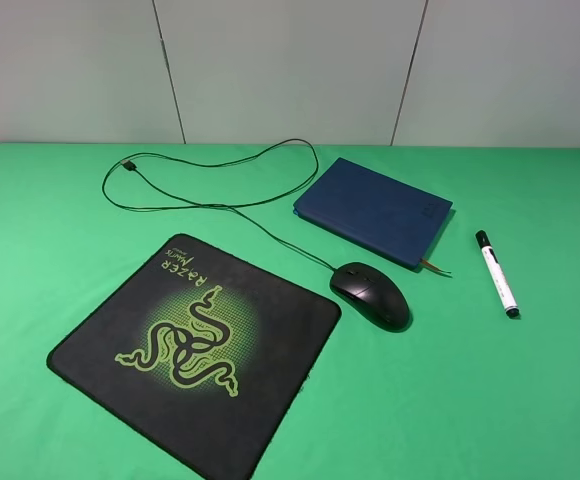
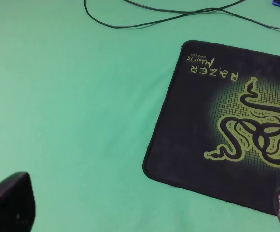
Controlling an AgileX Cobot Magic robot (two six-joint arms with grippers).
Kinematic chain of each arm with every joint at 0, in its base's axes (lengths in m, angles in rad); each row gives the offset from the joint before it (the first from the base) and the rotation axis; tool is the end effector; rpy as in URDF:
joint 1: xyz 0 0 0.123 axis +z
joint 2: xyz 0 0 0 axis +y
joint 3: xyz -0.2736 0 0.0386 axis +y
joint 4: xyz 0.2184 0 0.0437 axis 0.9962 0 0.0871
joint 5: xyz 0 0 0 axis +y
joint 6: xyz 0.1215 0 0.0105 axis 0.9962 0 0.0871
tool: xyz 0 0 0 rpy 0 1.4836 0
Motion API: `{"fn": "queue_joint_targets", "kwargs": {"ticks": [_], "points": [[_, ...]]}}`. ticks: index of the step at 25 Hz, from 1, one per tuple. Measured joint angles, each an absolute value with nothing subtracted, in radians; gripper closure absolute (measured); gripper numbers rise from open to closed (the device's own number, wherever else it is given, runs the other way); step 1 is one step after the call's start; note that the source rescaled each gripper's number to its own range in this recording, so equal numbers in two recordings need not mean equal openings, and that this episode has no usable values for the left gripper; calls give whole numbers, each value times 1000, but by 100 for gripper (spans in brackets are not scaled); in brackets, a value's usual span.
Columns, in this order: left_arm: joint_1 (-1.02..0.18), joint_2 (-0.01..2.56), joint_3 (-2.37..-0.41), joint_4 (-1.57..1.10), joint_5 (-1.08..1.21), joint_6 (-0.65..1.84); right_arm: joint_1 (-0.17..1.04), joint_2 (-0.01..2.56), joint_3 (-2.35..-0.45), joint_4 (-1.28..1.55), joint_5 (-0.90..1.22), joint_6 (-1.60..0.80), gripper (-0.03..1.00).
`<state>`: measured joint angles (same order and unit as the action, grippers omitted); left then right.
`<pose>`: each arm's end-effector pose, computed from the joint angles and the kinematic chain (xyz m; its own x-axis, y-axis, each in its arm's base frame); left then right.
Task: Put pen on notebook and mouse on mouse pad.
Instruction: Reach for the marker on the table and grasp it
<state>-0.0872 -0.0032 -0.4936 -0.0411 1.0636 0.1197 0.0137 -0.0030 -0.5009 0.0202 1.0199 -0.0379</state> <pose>0.0051 -0.0048 0.2469 -0.4452 0.1388 -0.8846 0.1639 0.9839 0.0719 0.0073 0.0022 0.2537 -0.4147 -0.0330 -0.9094 -0.0407 0.9990 -0.0177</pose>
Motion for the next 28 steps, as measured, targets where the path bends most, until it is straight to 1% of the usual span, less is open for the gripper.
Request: {"fn": "queue_joint_targets", "kwargs": {"ticks": [28], "points": [[-87,-3,-494,-41,1064,120,14,-3,-501,21,1020,-38,-3]]}}
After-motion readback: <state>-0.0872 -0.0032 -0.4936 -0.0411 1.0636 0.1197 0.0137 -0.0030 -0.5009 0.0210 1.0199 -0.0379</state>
